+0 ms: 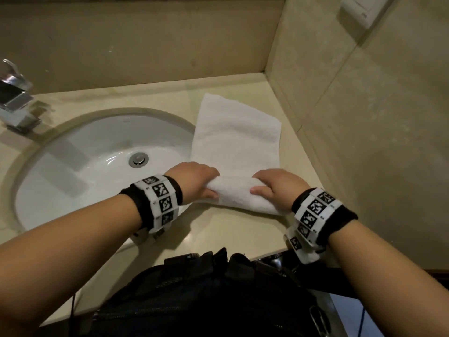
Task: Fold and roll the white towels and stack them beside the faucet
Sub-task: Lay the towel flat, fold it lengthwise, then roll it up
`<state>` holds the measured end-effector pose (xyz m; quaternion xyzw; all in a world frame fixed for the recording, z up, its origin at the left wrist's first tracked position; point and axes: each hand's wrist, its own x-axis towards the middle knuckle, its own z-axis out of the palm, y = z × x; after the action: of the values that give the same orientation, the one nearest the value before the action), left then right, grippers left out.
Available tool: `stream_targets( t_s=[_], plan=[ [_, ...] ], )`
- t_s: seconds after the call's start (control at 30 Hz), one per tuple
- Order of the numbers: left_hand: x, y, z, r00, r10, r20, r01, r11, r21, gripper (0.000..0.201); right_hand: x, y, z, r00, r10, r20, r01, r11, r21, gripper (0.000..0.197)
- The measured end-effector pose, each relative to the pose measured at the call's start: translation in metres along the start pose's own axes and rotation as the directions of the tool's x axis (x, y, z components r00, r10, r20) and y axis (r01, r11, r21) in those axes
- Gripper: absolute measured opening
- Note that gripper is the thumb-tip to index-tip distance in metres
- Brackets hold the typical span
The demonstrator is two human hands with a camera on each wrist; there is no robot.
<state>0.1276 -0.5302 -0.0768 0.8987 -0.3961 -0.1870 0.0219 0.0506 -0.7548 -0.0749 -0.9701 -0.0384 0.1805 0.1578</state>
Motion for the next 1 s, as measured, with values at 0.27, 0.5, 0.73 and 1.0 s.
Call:
stream_targets(
  t_s=[0.27, 0.5, 0.73, 1.0],
  plan=[
    [0.017, -0.015, -0.007, 0.988, -0.090, 0.126, 0.115, 0.970, -0.214, 0.057, 0.001, -0.002, 0.002, 0.997, -0.057, -0.042, 0.049, 0.984, -0.172, 0.041],
    [-0.009, -0.003, 0.016, 0.990, 0.137, -0.033, -0.124, 0.958, 0.258, 0.095, 0.012, 0.005, -0.001, 0.974, 0.059, 0.219, -0.081, 0.992, 0.094, 0.042],
    [0.019, -0.014, 0.004, 0.998, 0.067, 0.007, -0.065, 0.988, -0.140, 0.060, -0.020, 0.013, 0.004, 0.977, -0.095, -0.193, 0.084, 0.995, -0.062, 0.058],
    [0.003, -0.006, 0.007, 0.985, 0.111, -0.133, -0.077, 0.967, 0.242, 0.094, 0.011, 0.026, -0.013, 0.988, 0.073, 0.135, -0.103, 0.966, 0.236, 0.043]
  ],
)
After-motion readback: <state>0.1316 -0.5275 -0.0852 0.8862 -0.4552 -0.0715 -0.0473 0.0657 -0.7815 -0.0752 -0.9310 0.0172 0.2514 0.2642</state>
